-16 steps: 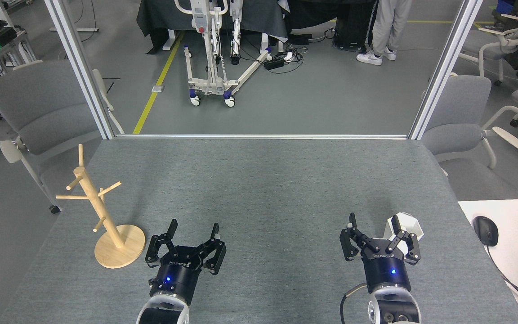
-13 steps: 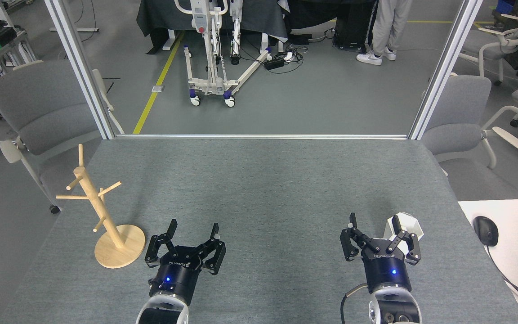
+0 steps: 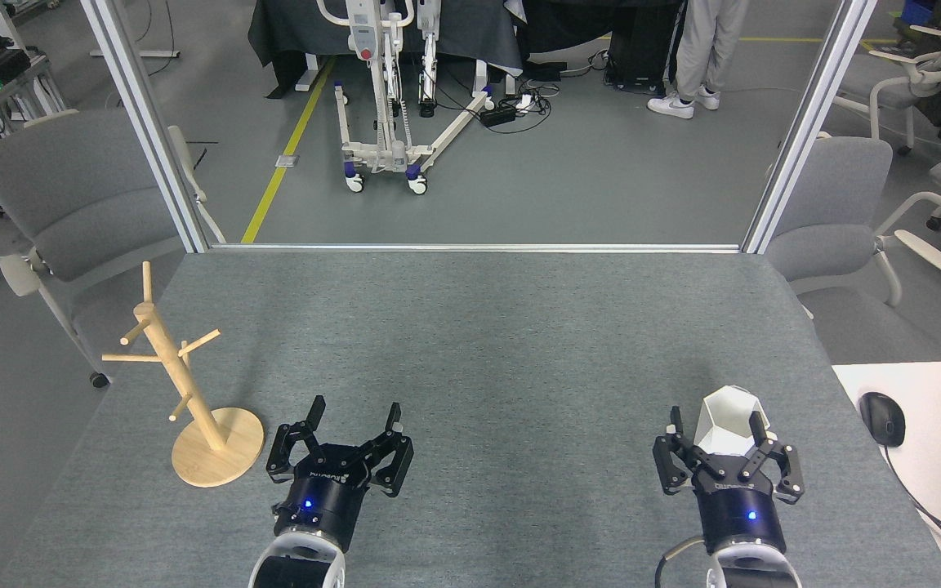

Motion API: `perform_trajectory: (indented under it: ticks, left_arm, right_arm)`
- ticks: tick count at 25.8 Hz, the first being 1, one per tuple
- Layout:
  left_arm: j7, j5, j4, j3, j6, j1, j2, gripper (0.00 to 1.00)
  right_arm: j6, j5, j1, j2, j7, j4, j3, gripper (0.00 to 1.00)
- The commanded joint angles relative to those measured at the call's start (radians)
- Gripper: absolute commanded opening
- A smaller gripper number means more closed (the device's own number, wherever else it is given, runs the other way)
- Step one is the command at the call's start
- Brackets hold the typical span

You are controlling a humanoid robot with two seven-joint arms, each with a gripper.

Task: Hang cup on storage rack
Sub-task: 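Move the right gripper down over the white hexagonal cup, then close the right gripper on the white cup's rim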

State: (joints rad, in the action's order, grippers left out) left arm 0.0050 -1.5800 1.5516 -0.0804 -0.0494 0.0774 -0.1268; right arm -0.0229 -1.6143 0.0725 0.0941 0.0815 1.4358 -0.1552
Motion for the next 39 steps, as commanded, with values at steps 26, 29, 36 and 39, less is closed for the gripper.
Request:
perform_trajectory:
  ticks: [26, 29, 36, 39]
  left_arm:
    - [-0.002, 0.000, -0.045, -0.007, 0.002, 0.035, -0.002, 1.00]
    - [-0.004, -0.002, -0.058, -0.007, 0.002, 0.047, -0.002, 1.00]
    - [-0.004, -0.002, -0.064, -0.006, 0.003, 0.048, -0.002, 1.00]
    - [-0.004, -0.002, -0.070, -0.006, 0.005, 0.048, -0.002, 1.00]
  right_arm:
    - [-0.002, 0.048, 0.073, 0.084, 0.001, -0.250, -0.053, 1.00]
    - [-0.003, 0.047, 0.092, 0.084, 0.001, -0.273, -0.055, 1.00]
    - [-0.002, 0.045, 0.135, 0.082, 0.003, -0.321, -0.057, 1.00]
    - [-0.002, 0.045, 0.151, 0.082, 0.003, -0.337, -0.057, 1.00]
